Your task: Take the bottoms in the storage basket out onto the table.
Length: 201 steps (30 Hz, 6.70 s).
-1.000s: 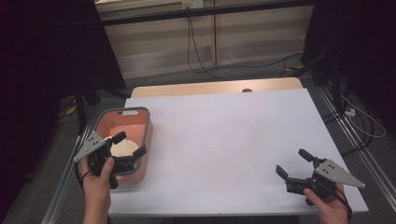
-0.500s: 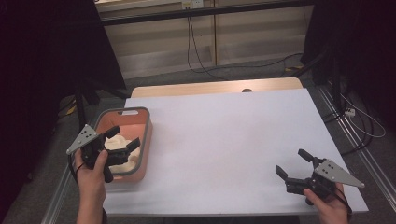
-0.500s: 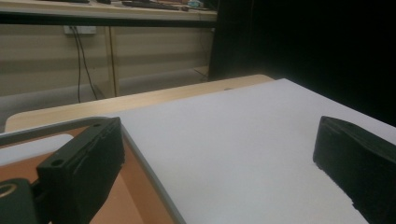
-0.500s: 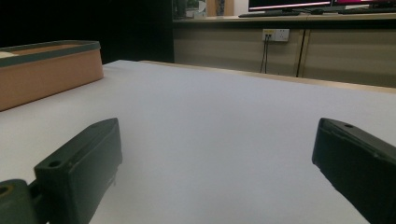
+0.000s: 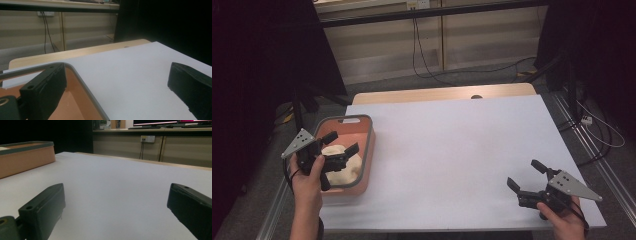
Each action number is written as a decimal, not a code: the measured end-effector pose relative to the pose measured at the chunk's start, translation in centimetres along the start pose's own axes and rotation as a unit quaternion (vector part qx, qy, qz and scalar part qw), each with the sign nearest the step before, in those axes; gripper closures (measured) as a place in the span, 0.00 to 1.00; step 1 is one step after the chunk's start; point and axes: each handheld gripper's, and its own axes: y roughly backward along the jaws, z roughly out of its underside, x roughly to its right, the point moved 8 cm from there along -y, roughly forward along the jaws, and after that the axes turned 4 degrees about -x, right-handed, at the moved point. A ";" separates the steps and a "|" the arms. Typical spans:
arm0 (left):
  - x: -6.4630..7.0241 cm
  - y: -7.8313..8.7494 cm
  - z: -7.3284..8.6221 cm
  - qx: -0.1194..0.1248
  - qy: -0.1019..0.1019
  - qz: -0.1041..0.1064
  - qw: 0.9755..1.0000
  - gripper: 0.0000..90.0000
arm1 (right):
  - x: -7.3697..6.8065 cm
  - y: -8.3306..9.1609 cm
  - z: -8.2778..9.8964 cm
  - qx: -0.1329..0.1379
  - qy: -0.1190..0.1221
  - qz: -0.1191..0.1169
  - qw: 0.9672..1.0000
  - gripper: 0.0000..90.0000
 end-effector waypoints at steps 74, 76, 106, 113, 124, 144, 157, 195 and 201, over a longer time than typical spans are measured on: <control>-8.5 -3.2 6.9 -0.188 -0.041 -0.071 0.979 0.03 | -0.2 -0.3 0.2 -0.006 0.008 -0.004 1.000 0.02; -8.7 -3.3 7.2 -0.191 -0.038 -0.074 0.978 0.03 | -0.2 -0.3 0.2 -0.006 0.009 -0.004 1.000 0.02; -9.2 -5.3 10.7 -0.293 0.002 -0.060 0.954 0.00 | -0.2 -0.1 0.2 -0.006 0.011 -0.004 1.000 0.02; -9.4 -5.7 11.3 -0.309 0.017 -0.058 0.949 0.00 | -0.3 0.1 0.2 -0.003 0.012 -0.005 1.000 0.02; -9.4 -6.2 12.1 -0.328 0.020 -0.069 0.942 0.00 | 0.0 0.4 0.1 -0.001 0.010 -0.002 1.000 0.02; -8.3 -6.2 11.6 -0.326 -0.006 -0.025 0.945 0.38 | 0.0 0.3 0.1 -0.001 0.010 0.000 1.000 0.02; -8.0 -6.3 10.2 -0.331 0.022 -0.024 0.943 0.70 | 0.6 0.4 -0.1 0.004 0.003 0.008 1.000 0.02; -8.6 -4.6 6.2 -0.280 0.007 -0.069 0.958 0.05 | 0.5 0.3 -0.1 0.005 0.006 0.006 1.000 0.02; -8.3 -4.4 7.8 -0.295 -0.002 -0.055 0.954 0.00 | 0.4 0.2 -0.2 0.006 0.007 0.005 1.000 0.02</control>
